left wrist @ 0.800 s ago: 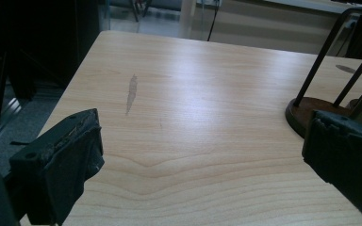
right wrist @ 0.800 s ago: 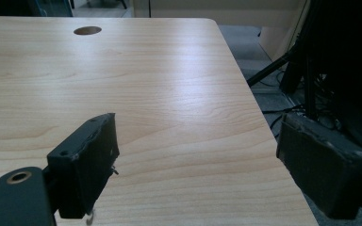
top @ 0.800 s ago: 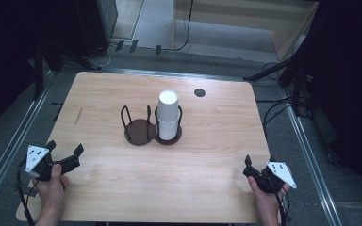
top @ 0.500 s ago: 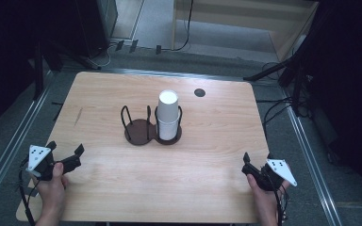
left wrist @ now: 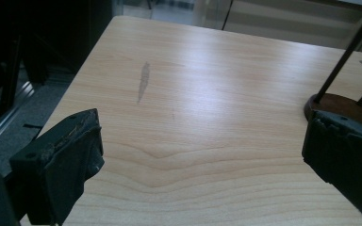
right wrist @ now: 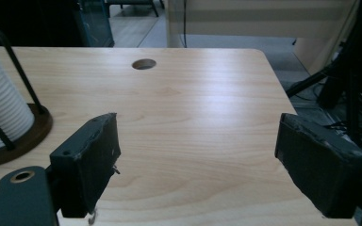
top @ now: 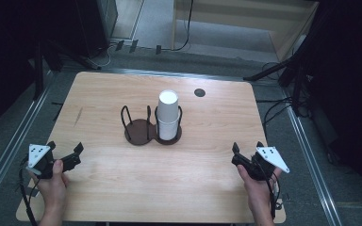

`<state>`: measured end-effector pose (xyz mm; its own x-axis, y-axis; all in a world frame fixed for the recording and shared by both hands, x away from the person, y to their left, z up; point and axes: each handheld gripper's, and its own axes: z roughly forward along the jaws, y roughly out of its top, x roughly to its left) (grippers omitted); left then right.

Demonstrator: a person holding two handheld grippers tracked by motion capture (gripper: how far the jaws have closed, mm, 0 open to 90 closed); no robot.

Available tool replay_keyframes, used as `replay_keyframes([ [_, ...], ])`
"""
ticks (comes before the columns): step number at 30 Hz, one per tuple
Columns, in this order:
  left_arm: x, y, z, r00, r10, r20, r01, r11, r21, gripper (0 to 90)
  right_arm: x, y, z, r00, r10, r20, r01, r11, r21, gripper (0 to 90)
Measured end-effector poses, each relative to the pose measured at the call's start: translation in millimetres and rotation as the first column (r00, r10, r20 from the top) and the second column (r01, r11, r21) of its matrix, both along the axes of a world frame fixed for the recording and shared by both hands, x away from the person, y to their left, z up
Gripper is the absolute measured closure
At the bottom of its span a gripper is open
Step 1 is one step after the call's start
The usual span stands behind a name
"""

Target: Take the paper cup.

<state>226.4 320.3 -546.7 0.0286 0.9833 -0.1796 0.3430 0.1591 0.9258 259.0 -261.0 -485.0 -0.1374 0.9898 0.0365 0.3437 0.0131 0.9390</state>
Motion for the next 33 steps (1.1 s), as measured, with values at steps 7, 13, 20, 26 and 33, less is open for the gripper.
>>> replay_keyframes([
  [7,1.4,-2.3,0.0,0.9993,-0.035,-0.01,0.035,0.9992,0.019,0.0,8.6,20.1,11.0,0.9986,0.052,0.005,-0.052,0.9986,0.008,13.9],
  [13,1.6,-2.8,0.0,0.9984,-0.053,-0.018,0.054,0.9984,0.02,0.0,17.3,54.7,21.0,0.9914,0.131,0.005,-0.131,0.9911,0.025,9.6],
  [20,2.1,-4.8,0.2,0.9965,-0.081,-0.021,0.082,0.9959,0.038,0.0,27.0,84.1,26.5,0.9792,0.203,-0.001,-0.203,0.9783,0.044,6.7],
  [26,1.6,-5.4,0.4,0.9952,-0.098,-0.008,0.098,0.9944,0.04,0.0,34.2,101.7,28.9,0.9754,0.221,-0.001,-0.22,0.9735,0.062,4.5],
  [33,2.1,-6.4,0.4,0.9948,-0.101,-0.011,0.101,0.9939,0.043,0.0,40.9,120.6,31.9,0.9677,0.252,-0.005,-0.251,0.9658,0.063,3.6],
])
